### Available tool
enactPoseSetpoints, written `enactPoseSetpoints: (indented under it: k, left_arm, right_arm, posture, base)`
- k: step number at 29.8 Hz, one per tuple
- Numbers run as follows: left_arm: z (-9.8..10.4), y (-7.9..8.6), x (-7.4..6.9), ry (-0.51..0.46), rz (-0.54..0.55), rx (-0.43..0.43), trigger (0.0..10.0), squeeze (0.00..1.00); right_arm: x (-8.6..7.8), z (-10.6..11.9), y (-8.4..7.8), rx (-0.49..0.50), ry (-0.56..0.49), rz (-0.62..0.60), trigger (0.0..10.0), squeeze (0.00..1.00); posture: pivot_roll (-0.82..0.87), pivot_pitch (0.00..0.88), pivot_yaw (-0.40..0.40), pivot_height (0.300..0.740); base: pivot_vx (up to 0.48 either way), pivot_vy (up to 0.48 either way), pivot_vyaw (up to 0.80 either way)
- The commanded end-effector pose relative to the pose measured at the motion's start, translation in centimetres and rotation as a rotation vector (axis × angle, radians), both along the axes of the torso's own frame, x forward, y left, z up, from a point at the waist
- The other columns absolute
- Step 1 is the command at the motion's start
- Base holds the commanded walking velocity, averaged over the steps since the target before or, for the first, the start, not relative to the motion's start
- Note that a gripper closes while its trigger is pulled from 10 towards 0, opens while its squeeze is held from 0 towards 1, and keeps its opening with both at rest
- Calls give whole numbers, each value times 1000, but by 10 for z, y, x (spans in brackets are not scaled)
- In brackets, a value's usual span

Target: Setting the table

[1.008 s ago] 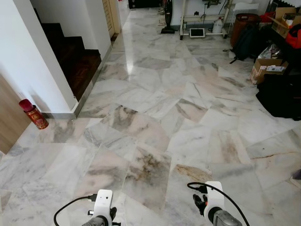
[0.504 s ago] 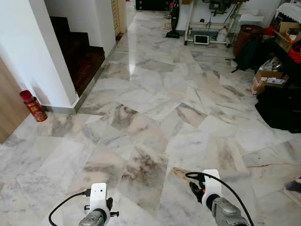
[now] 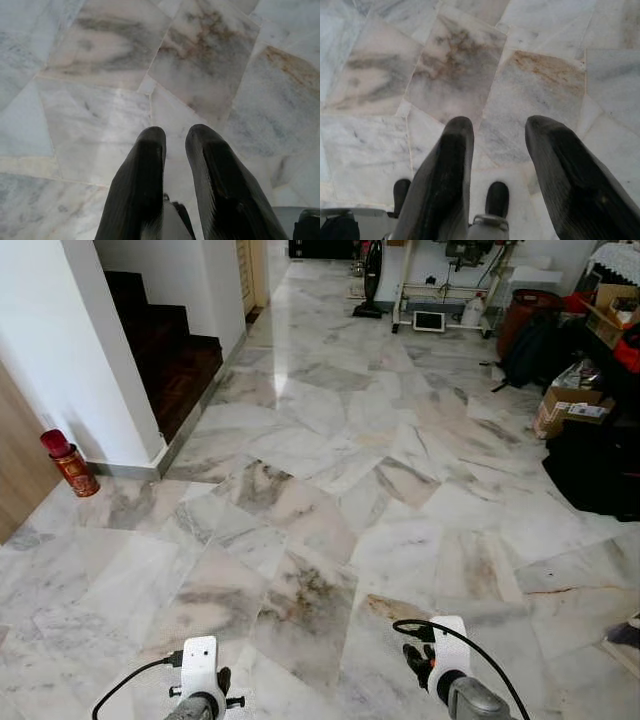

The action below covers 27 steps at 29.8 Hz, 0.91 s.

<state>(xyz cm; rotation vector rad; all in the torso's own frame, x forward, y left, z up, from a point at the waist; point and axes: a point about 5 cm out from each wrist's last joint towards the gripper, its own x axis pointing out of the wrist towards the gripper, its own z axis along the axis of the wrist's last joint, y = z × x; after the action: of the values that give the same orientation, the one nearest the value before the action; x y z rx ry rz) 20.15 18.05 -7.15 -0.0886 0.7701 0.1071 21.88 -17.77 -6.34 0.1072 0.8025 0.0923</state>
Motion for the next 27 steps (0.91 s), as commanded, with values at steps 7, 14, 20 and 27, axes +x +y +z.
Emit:
enactPoseSetpoints:
  k: [7,14,20,27]
  left_arm:
    - [-4,1,-7,24,41,-19,10000,0]
    - [-4,-2,-7,15,55,-35,10000,0]
    - [-3,-3,-6,4,66,-46,10000,0]
    - [-4,-2,-8,9,60,-44,10000,0]
  right_arm:
    - [-2,-1,-4,-14,15,-7,10000,0]
    - [-1,0,-6,-20,17,3,10000,0]
    - [-1,-1,-6,-30,22,5,10000,0]
    - [-3,-2,-1,-17,30,-22,10000,0]
  posture:
    - [-90,0,-27,740]
    - [-86,0,-38,740]
    - [-82,0,-43,740]
    - [-85,0,-40,740]
  base:
    - [0,0,-739]
    - [0,0,-738]
    - [0,0,-738]
    - [0,0,-738]
